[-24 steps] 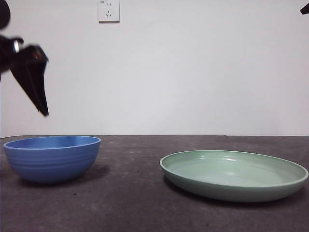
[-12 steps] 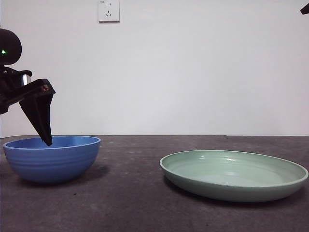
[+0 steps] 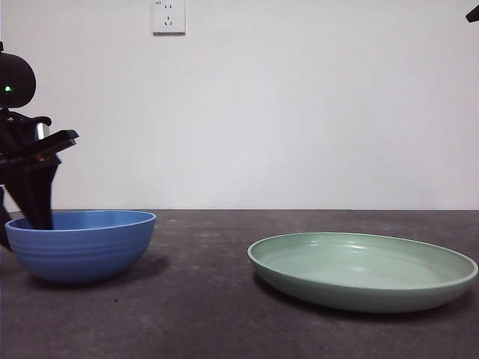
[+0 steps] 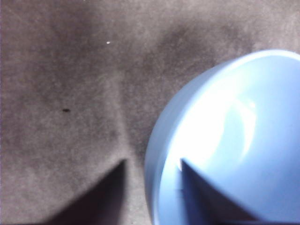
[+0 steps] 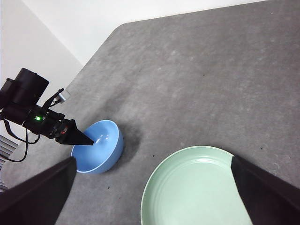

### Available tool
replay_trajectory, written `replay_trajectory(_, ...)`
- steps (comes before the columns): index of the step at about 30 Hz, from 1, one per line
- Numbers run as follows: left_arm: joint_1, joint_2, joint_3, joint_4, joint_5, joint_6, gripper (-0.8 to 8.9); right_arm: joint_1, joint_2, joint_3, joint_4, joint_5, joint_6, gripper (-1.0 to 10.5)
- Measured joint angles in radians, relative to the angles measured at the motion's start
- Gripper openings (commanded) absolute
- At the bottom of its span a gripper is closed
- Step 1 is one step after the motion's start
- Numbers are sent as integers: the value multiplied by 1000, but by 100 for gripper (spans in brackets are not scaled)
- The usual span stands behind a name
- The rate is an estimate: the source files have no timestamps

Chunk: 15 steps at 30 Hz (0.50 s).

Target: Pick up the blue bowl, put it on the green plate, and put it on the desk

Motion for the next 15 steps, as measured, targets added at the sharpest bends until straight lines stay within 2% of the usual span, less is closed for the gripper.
replay_trajectory(7, 0, 0, 1, 4, -5, 0, 15, 0, 0, 0, 0, 0, 0, 555)
replay_trajectory(10, -14, 0, 20, -39, -47, -1, 15, 0, 0, 0, 0, 0, 0, 555)
replay_trajectory(15, -98, 1, 148, -138, -94, -6, 15, 0, 0, 0, 0, 0, 0, 555)
